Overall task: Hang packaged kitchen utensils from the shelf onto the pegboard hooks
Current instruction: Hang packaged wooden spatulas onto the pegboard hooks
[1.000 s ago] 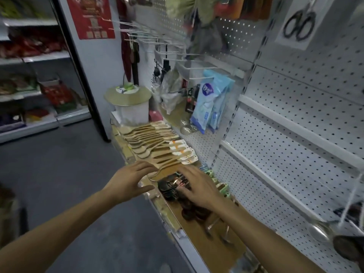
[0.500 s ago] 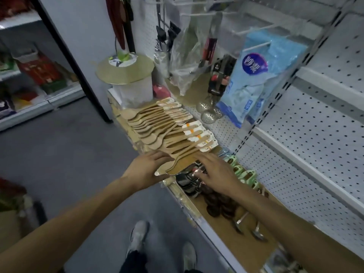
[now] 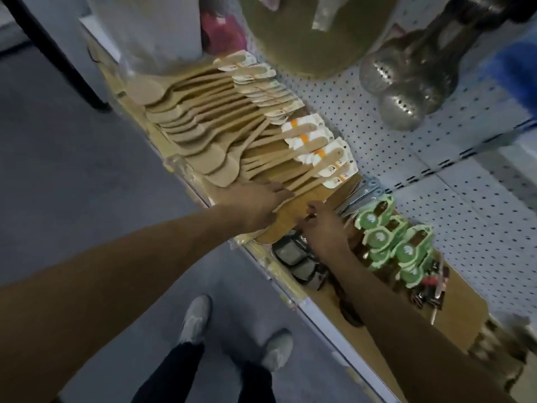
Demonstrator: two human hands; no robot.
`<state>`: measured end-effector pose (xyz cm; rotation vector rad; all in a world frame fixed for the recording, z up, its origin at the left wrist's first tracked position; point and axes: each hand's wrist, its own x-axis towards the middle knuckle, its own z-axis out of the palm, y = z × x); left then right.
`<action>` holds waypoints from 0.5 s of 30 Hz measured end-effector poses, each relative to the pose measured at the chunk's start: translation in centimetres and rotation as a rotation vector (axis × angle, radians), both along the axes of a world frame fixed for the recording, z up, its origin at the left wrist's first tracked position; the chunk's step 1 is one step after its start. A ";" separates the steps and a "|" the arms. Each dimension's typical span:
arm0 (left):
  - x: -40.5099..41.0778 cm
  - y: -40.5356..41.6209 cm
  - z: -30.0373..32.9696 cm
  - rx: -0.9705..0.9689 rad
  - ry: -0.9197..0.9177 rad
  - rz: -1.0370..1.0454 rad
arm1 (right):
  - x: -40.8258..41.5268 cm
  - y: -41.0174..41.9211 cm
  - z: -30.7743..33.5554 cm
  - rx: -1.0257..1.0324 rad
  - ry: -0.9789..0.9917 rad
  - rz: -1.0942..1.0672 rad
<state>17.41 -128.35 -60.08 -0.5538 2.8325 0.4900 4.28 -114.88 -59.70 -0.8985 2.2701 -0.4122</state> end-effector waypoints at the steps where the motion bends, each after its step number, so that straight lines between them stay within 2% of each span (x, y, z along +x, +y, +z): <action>1: -0.8 -0.2 -1.7 0.012 -0.012 0.033 | -0.3 -1.1 -1.5 -0.009 -0.042 -0.059; 6: -4.0 -1.0 -8.5 0.182 -0.061 0.222 | -2.5 -5.2 -8.2 -0.084 -0.246 -0.410; 8: -5.2 -1.1 -10.4 0.222 -0.010 0.271 | -3.3 -6.0 -10.0 -0.107 -0.298 -0.508; 10: -6.1 -1.1 -11.4 0.272 0.070 0.300 | -3.5 -6.7 -10.9 -0.206 -0.433 -0.636; 12: -6.5 -0.9 -11.1 0.414 0.145 0.341 | -3.1 -6.9 -11.0 -0.277 -0.547 -0.771; 15: -6.5 -0.3 -10.1 0.702 0.225 0.379 | -2.3 -5.8 -10.3 -0.287 -0.539 -0.865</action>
